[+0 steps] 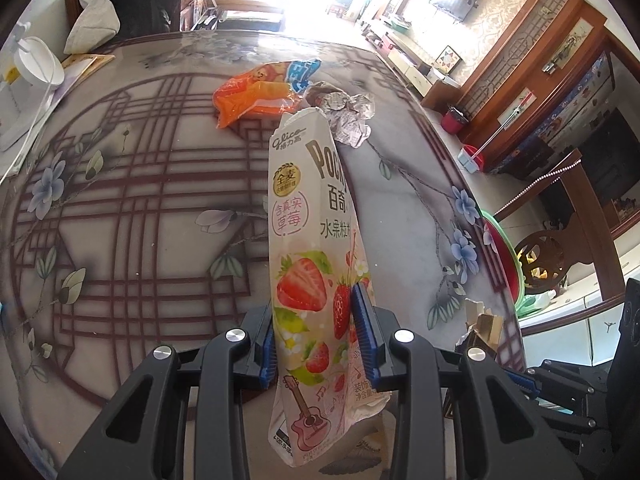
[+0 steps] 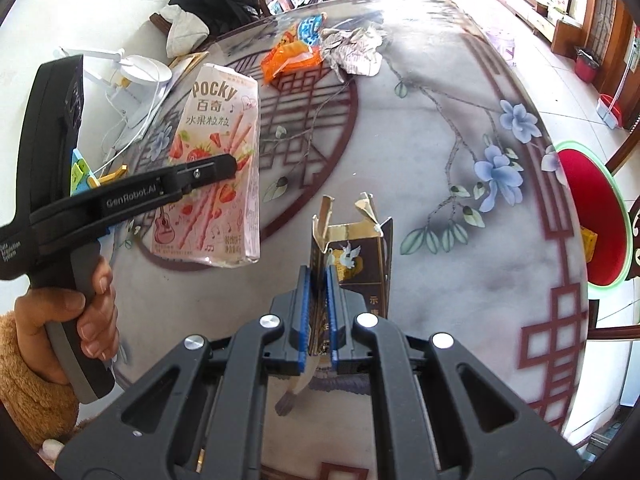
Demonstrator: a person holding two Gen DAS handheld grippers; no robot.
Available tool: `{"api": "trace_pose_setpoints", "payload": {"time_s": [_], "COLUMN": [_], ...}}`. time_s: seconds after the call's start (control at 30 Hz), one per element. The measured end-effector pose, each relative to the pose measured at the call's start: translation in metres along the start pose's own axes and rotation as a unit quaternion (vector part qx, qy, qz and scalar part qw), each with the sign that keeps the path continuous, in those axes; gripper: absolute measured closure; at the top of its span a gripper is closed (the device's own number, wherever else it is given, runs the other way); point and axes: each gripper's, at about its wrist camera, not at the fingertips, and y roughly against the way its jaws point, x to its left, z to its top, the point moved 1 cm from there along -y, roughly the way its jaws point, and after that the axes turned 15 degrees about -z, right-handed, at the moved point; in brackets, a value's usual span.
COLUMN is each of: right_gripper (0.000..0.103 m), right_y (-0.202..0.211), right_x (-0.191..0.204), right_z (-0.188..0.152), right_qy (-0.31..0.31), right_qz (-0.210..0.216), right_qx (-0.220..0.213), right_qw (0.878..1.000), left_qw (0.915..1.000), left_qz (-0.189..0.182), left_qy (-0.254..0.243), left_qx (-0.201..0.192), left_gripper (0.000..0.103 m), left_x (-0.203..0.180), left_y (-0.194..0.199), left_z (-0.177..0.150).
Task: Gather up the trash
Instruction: 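Carry both boxes to the red bin while right releases the cigarette box inside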
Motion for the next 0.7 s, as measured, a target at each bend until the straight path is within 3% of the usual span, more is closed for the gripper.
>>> {"api": "trace_pose_setpoints", "payload": {"time_s": [0.7], "right_gripper": [0.095], "right_y": [0.002], "right_x": [-0.073], "right_z": [0.01], "right_qy": [-0.025], "right_qz": [-0.007], "right_qx": [-0.006], "right_qw": [1.0], "left_qw": [0.9999], "left_qz": [-0.004], "left_qy": [-0.014], "left_qx": [0.01], "left_gripper": [0.072], "left_x": [-0.059], "left_y": [-0.044], "left_z": [0.006]}}
